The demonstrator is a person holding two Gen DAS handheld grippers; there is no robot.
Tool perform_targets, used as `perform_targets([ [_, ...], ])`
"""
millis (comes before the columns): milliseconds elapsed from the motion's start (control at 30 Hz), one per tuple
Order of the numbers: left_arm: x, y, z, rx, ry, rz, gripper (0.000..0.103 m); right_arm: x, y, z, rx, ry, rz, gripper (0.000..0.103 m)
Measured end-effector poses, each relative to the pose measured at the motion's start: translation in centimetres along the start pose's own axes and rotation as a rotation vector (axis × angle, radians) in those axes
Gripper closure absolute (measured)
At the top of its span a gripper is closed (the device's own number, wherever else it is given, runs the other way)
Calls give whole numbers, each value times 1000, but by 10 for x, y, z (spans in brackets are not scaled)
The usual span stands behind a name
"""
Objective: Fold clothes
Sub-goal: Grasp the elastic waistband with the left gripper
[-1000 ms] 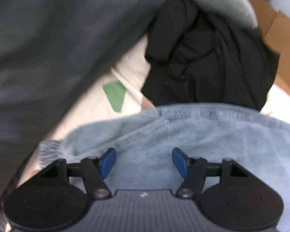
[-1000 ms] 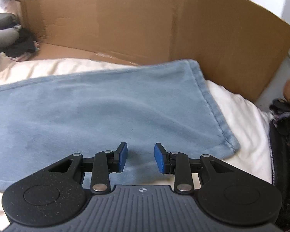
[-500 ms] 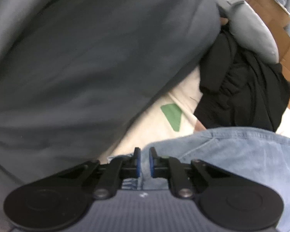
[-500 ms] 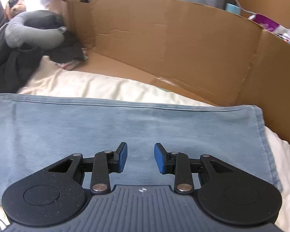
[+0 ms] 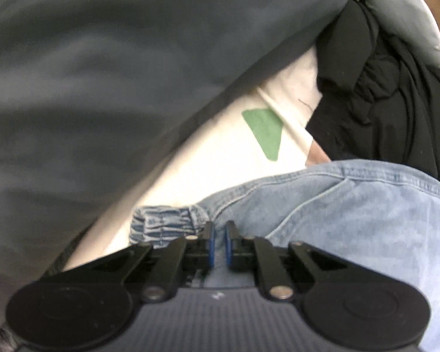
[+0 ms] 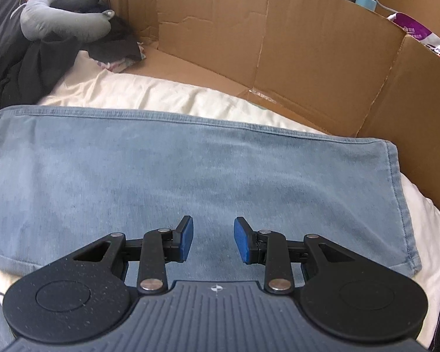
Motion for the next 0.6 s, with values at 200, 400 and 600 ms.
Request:
perform_targets([
  [200,-6,-6,6,-17,10,-42,96,-5,0,2,-9,-9,-14,66],
  [400,3,-16,17,29,-29,-25,99,-12,0,8,-11,-26,-15,66],
  [600,6,-27,21,30,-40,-5,101,-20,-3,8,-5,-39,-38,66],
])
Point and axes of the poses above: each gripper's, at about its wrist camera, not at the fingertips, and z roughly the way its jaws point, x to its right, y to its underside, the point moved 1 cm from there along z, roughly the way its jaws point, and after that the axes turned 12 degrees about -z, right-handed, at the moved point
